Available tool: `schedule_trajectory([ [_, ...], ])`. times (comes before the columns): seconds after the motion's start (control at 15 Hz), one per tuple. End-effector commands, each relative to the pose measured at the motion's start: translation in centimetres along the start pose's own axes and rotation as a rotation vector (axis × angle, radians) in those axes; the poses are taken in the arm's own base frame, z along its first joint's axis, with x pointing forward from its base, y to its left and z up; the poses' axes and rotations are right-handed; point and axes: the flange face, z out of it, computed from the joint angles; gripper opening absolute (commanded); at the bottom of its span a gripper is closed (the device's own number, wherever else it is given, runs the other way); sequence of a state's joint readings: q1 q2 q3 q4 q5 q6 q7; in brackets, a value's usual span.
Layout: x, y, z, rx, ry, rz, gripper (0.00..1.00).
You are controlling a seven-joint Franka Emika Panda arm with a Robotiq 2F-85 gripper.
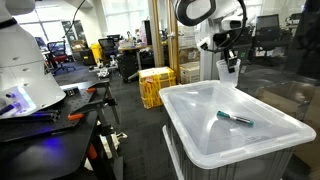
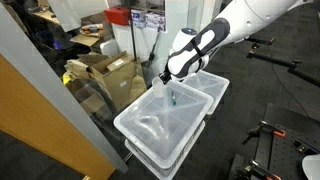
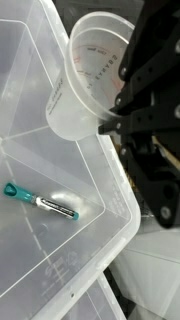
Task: Move the clear cup to the right
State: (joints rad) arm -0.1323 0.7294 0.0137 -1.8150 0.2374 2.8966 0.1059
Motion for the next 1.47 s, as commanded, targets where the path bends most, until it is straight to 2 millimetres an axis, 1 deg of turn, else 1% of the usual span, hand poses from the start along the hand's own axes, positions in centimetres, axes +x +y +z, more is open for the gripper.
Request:
schedule_trajectory([
  [0.0, -1.2, 0.2, 0.0, 0.029, 0.037, 0.039, 0.01],
  [0.2, -1.9, 0.1, 0.6, 0.041, 0.035, 0.057, 0.01],
  [0.47, -2.4, -0.2, 1.8, 0.056, 0.012, 0.062, 0.01],
  [0.87, -3.0, -0.4, 4.3, 0.074, -0.005, 0.06, 0.01],
  [1.2, -3.0, 0.0, 6.1, 0.066, -0.021, 0.066, 0.01],
  [1.4, -2.7, 0.2, 6.9, 0.062, -0.025, 0.072, 0.01],
])
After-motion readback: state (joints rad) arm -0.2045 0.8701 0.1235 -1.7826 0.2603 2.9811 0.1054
